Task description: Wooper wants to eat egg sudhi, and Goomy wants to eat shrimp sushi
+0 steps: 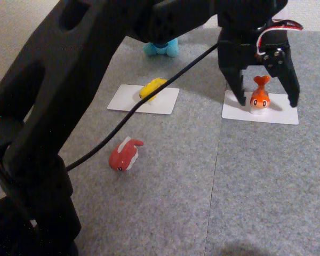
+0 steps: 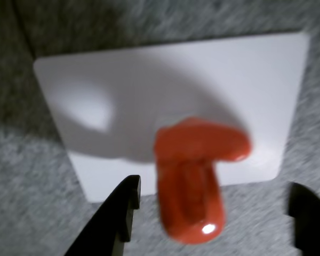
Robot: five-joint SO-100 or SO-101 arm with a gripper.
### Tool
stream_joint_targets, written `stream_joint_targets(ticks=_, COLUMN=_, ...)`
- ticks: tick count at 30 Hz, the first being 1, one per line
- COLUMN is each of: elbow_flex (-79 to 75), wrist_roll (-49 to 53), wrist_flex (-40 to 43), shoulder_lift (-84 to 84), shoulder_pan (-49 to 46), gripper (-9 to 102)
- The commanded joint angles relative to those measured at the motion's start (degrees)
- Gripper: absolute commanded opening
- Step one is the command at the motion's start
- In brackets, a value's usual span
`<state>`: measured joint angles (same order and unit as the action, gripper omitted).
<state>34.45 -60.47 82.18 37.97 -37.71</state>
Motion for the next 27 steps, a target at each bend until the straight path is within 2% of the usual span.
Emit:
stream_joint_targets(ticks=1, elbow_flex=-3.1, wrist_roll=-2.3, wrist_flex=2.7, shoulder_lift=5.4, shoulder_pan=1.8, gripper=37)
stream_joint_targets(ticks=7, elbow_flex=-2.5, wrist_roll=-6.8, wrist_flex=15.3, shoulder_lift=20.1, shoulder_pan=9.8, gripper=37)
stream_joint_targets(ticks=13, elbow_flex=1.2, wrist_roll=-14.6, wrist_flex=15.5, shoulder_lift=36.1, shoulder_pan=14.7, gripper=37)
stream_joint_targets(ticks=17, elbow_flex=16.6, wrist_roll=-17.7, wrist_flex=15.4, shoulder_lift=49.0, shoulder_pan=20.9, gripper=37)
stream_joint_targets(ticks=21, elbow_flex=38.3, wrist_roll=-21.6, wrist_flex=14.8, shoulder_lift=65.7, shoulder_pan=31.9, gripper=37)
stream_joint_targets(ticks=27, elbow_flex=68.9, wrist_roll=-29.0, wrist_flex=2.7, shoulder_lift=92.4, shoulder_pan=44.3, gripper=37)
